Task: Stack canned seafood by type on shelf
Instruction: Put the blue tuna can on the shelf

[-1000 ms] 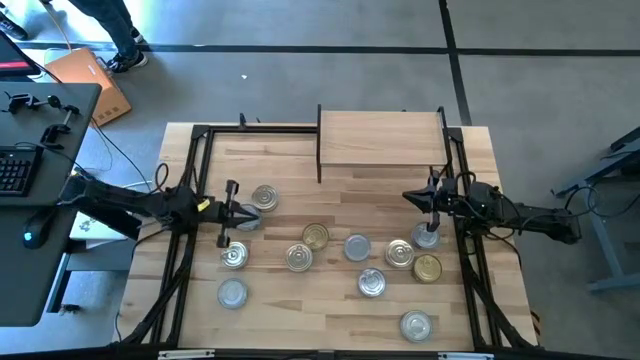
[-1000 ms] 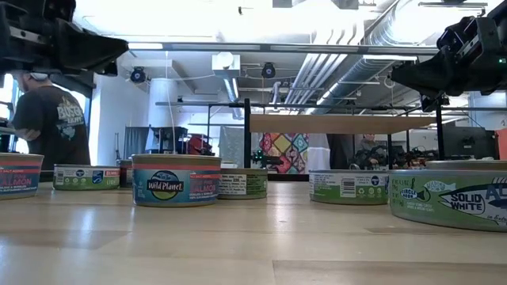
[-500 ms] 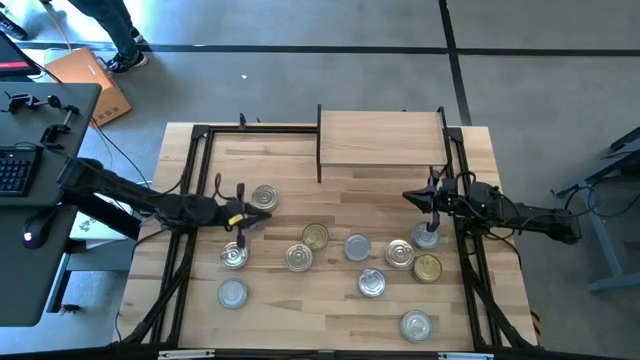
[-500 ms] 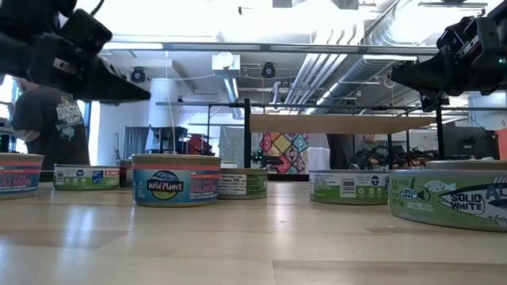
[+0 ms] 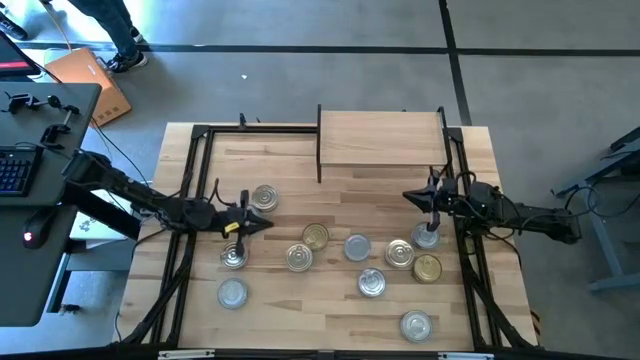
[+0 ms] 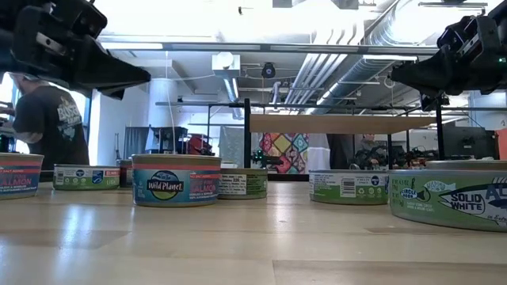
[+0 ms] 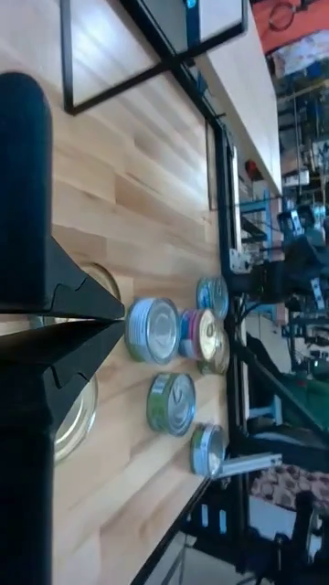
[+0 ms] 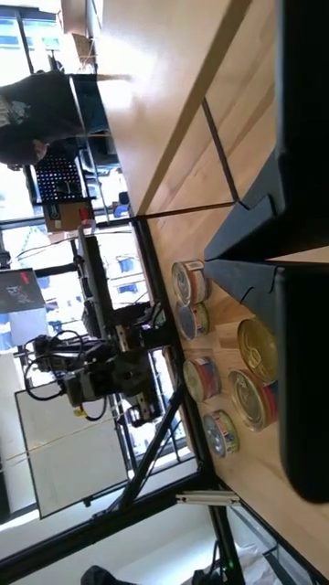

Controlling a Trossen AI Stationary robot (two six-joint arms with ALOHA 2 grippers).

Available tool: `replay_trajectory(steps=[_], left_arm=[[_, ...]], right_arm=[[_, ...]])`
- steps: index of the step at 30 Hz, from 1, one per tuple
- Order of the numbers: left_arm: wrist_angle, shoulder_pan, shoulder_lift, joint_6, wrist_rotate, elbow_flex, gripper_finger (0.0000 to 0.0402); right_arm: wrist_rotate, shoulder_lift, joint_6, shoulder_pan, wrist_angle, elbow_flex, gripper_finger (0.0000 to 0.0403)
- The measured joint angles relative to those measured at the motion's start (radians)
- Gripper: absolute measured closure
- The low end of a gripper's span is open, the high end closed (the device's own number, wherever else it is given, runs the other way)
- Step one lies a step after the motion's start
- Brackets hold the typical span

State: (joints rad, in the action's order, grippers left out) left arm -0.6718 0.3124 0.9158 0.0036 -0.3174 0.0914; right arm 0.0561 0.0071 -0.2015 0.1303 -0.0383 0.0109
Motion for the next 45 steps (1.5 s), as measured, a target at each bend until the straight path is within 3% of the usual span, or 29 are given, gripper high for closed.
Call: replay_trajectory(steps=[2,5,9,15,18,26,35,39,45], left_arm=[[-0.024,0.014,0.012,0.0,-0.001,0.0,0.0394],[-0.069,0.042,0.041,0.021,-0.016,0.0,0.0394],[-0.148,0.076,0.087,0.052,-0.062,0.0,0.04],[-0.165,0.103,0.153,0.053,-0.098,0.043,0.0401],[-0.164,0.113,0.192,0.053,-0.099,0.073,0.0401],[-0.027,0.185,0.273,0.068,-0.099,0.178,0.0401],[0.273,0.336,0.437,0.01,-0.16,0.35,0.0394],[0.313,0.323,0.538,0.0,-0.163,0.415,0.0349],[0.338,0.278,0.623,0.056,-0.156,0.482,0.0237]], right_arm=[[0.024,0.001,-0.003,0.0,-0.049,0.0,0.0403],[0.015,0.005,-0.181,-0.003,-0.159,0.002,0.0403],[-0.12,0.09,-0.243,-0.058,-0.346,0.003,0.0403],[-0.022,0.462,-0.004,-0.26,-0.863,0.005,0.0403],[0.034,0.677,0.081,-0.322,-1.01,0.015,0.0403],[0.075,1.117,0.048,-0.349,-0.988,0.176,0.0403],[0.074,1.353,0.13,-0.346,-0.915,0.371,0.0403],[0.073,1.384,0.131,-0.346,-0.878,0.414,0.0403],[0.071,1.389,0.107,-0.347,-0.87,0.418,0.0403]])
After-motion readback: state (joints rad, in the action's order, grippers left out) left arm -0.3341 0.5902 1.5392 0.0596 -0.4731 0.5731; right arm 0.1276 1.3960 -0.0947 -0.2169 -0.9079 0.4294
